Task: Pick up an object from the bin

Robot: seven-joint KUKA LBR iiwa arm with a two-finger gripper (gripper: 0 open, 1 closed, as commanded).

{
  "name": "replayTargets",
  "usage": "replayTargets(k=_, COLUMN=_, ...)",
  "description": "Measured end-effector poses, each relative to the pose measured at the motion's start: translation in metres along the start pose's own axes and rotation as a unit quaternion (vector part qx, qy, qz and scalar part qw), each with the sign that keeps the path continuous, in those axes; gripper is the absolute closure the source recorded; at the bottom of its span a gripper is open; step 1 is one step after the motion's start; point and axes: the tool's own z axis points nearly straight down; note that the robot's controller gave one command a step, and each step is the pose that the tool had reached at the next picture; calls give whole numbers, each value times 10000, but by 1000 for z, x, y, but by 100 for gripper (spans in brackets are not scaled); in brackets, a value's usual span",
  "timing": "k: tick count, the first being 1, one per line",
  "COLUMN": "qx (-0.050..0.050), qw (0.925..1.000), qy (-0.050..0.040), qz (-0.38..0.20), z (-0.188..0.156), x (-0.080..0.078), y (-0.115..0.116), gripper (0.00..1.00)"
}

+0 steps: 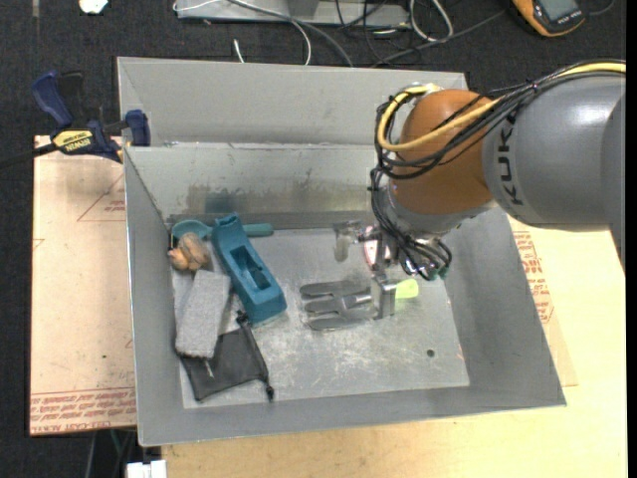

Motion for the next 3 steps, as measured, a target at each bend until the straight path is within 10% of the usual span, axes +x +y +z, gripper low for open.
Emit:
replayTargets(k=1, qx=11, qw=9998, qy=12, qz=203, z=63, x=-5, y=-3, gripper=0)
replayTargets(k=2, qx=5, qw=9992, qy=-98, qz=396, z=57, x=5, y=-2, gripper=100)
replayTargets(k=3, qx=5, qw=9992, qy=-98, qz=395, z=57, x=5, y=-2, gripper=100)
